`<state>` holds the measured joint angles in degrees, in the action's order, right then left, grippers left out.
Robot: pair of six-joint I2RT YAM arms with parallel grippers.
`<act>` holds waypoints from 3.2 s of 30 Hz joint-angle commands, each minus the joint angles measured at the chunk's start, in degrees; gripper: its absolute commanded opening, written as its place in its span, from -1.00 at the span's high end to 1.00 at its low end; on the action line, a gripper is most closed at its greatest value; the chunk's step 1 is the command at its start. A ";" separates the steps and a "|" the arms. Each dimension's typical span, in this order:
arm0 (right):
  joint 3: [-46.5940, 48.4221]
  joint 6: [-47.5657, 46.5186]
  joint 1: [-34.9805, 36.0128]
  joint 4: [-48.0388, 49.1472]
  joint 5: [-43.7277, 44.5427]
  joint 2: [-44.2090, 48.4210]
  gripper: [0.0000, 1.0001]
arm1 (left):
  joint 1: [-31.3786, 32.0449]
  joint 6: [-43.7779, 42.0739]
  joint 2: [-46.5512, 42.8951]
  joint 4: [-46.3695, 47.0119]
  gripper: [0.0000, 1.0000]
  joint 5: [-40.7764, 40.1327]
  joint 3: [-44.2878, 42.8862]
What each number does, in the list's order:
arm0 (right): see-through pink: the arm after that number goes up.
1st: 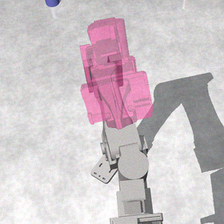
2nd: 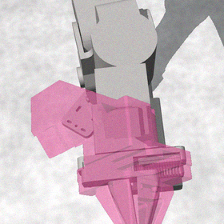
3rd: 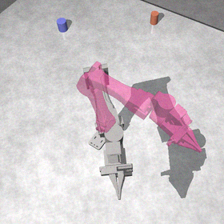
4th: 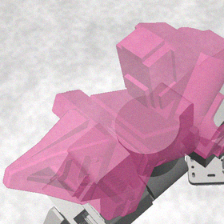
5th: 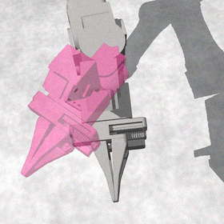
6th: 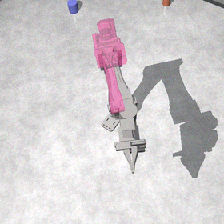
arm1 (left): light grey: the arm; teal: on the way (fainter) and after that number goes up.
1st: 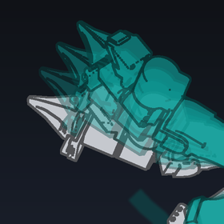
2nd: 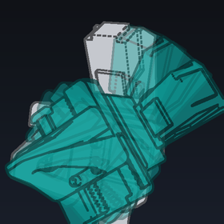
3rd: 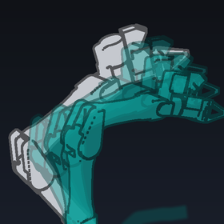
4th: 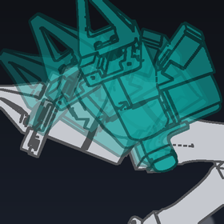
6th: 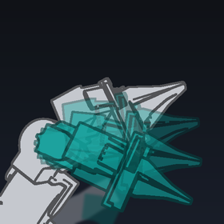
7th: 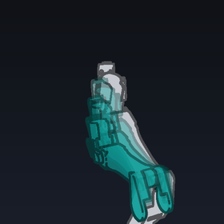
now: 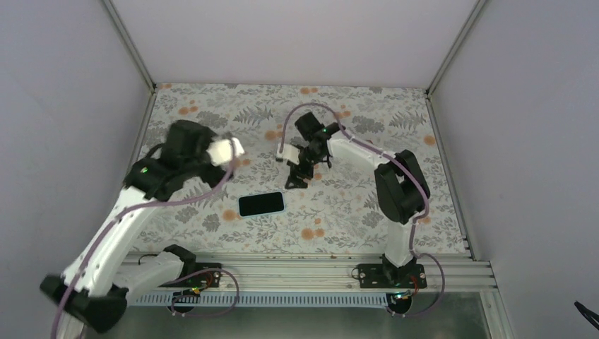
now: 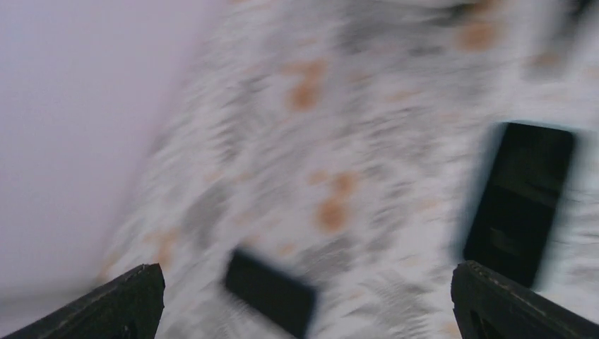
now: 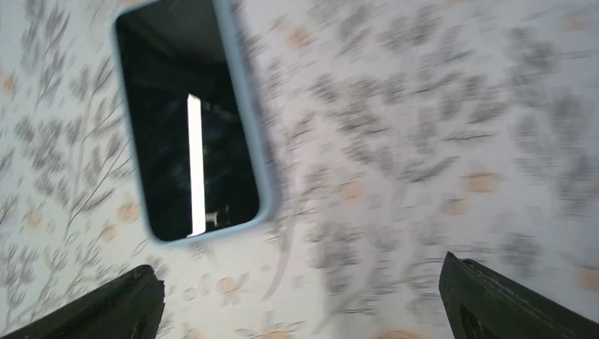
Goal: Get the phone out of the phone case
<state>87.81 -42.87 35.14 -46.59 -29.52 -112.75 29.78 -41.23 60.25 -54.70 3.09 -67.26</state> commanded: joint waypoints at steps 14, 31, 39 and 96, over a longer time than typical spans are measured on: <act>-7.76 -8.00 14.81 11.05 11.46 -1.66 -1.00 | -29.05 8.14 -1.92 32.06 -1.00 -11.08 16.29; 2.33 -5.65 14.74 -5.90 3.73 -11.03 -0.99 | -29.77 8.68 3.26 29.27 -1.00 -6.26 16.48; 7.19 -3.96 14.69 -13.38 -0.12 -13.08 -1.00 | -29.78 9.07 3.30 29.27 -1.00 -5.88 17.91; 1.42 5.38 18.30 16.67 31.60 3.87 0.19 | -30.01 -5.18 46.60 -15.86 -0.73 62.00 -10.99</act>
<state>85.01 -37.54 53.84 -32.23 2.66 -108.14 0.10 -40.97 105.43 -65.98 57.69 -75.53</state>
